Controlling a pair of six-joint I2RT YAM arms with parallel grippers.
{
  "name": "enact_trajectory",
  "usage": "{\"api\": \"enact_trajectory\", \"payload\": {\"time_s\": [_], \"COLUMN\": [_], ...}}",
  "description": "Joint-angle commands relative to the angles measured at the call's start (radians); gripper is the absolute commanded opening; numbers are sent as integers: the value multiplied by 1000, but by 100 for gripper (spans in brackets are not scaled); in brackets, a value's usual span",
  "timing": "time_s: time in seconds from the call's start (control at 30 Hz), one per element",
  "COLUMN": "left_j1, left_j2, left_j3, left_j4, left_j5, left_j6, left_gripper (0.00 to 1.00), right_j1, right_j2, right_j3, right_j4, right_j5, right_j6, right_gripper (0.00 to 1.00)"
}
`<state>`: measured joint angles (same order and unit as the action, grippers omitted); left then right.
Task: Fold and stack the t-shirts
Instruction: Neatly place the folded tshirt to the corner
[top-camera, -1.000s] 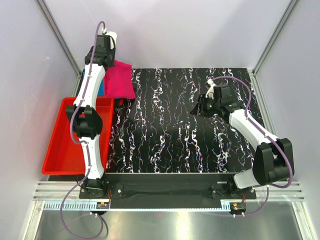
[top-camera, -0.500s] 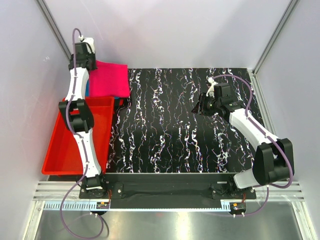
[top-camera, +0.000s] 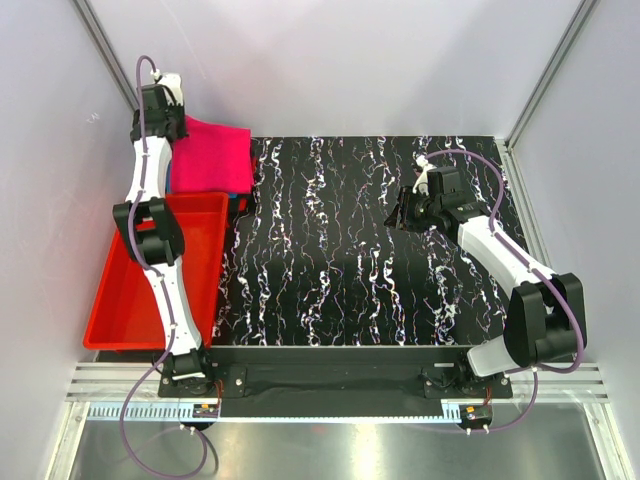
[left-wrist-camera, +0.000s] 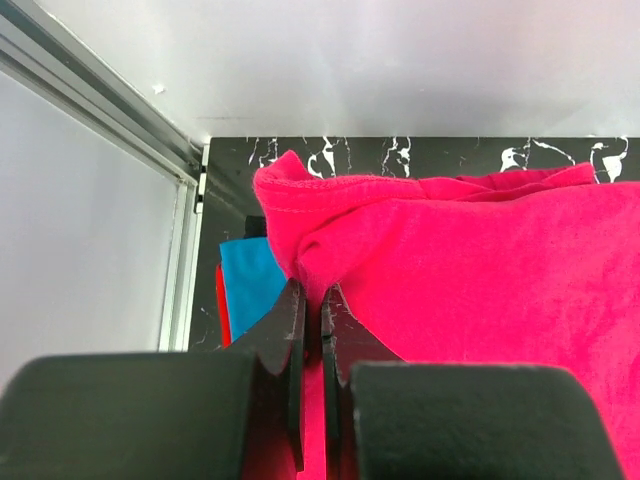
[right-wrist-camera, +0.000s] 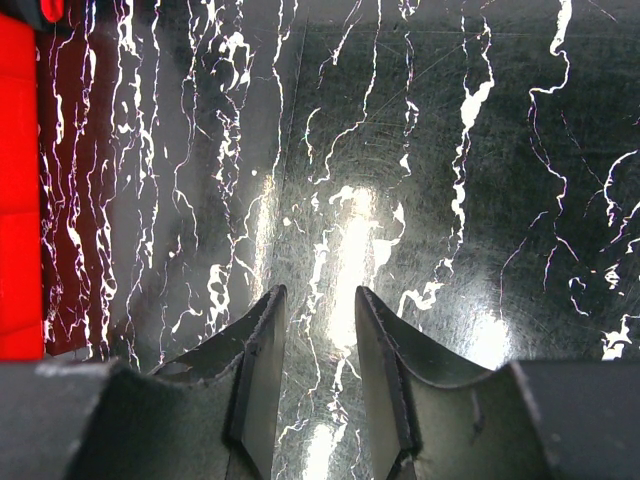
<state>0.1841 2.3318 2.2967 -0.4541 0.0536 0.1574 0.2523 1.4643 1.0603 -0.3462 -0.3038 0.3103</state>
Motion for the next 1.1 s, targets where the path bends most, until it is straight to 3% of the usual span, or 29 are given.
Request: {"api": "enact_trajectory", "payload": {"time_s": [0.0, 0.2, 0.27, 0.3, 0.37, 0.5, 0.6, 0.63, 0.67, 0.73, 0.77, 0.8, 0.97, 1.07], "left_j1": [21, 47, 51, 51, 48, 17, -18, -26, -32, -52, -60, -81, -179, -212], "left_j2": [18, 89, 121, 95, 42, -122, -207, -230, -256, -354, -391, -463, -682, -860], "left_j3": [56, 104, 153, 139, 77, -64, -83, -91, -104, -193, -230, -273, -564, -815], "left_j4": [135, 190, 178, 187, 222, 262, 183, 154, 129, 92, 81, 72, 12, 92], "left_j5": [19, -1, -30, -37, -20, 25, 41, 61, 84, 169, 192, 215, 423, 517], "left_j6": [4, -51, -93, -101, -127, -139, -154, -183, -197, -249, -263, -271, -277, -366], "left_gripper": [0, 2, 24, 51, 70, 71, 79, 85, 99, 99, 99, 99, 99, 99], "right_j1": [-5, -8, -10, -10, -11, -10, -11, -12, -10, -10, -13, -10, -10, -10], "right_j2": [-12, 1, 4, 4, 1, -25, -47, -53, -71, -90, -111, -122, -196, -213], "right_j3": [37, 44, 44, 44, 44, 50, 64, 64, 64, 70, 76, 89, 106, 102], "right_j4": [10, 15, 13, 13, 7, -2, -20, -23, -27, -39, -59, -65, -96, -103], "right_j5": [19, 18, 17, 20, 19, 14, 3, -3, -4, -3, -6, -12, -61, -99], "right_j6": [-17, -17, -17, -14, -14, -1, 12, 15, 16, 36, 47, 55, 95, 130], "right_gripper": [41, 41, 41, 42, 44, 47, 52, 54, 60, 72, 96, 100, 100, 100]}}
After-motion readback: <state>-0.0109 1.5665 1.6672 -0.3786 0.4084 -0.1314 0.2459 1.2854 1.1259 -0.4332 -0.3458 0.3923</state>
